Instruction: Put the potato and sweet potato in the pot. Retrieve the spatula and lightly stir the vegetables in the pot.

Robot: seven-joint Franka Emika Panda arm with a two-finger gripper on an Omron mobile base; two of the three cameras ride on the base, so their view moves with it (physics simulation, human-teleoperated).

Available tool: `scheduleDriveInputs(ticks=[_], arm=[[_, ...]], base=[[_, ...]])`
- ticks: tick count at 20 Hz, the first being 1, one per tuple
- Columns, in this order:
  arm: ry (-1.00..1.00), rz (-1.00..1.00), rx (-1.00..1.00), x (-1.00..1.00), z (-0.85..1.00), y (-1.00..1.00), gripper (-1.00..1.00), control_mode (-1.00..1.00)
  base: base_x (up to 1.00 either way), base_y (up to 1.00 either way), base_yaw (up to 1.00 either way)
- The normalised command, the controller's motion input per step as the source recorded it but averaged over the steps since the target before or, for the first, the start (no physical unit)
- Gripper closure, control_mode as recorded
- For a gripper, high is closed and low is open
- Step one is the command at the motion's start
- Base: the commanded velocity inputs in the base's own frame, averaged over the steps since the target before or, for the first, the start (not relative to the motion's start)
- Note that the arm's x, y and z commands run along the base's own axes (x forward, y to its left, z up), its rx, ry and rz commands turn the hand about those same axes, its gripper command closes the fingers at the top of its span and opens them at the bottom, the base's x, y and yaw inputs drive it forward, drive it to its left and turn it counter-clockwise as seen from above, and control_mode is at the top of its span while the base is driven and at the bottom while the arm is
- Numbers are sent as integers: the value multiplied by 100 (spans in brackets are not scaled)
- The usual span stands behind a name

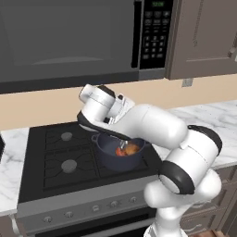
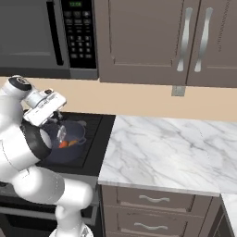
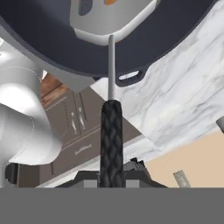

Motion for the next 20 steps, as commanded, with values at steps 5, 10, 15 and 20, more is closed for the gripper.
scheduleDriveInputs(ticks=[5, 10, 15, 20], arm=[[0, 0, 1, -31, -30, -40, 100, -100], [0, 1, 0, 0, -10, -11, 100, -100], [2, 2, 0, 13, -17, -2, 100, -100], [4, 0, 0, 13, -13, 11, 100, -100]], base=[[0, 0, 0], [0, 0, 0], [0, 0, 0], [0, 0, 0]])
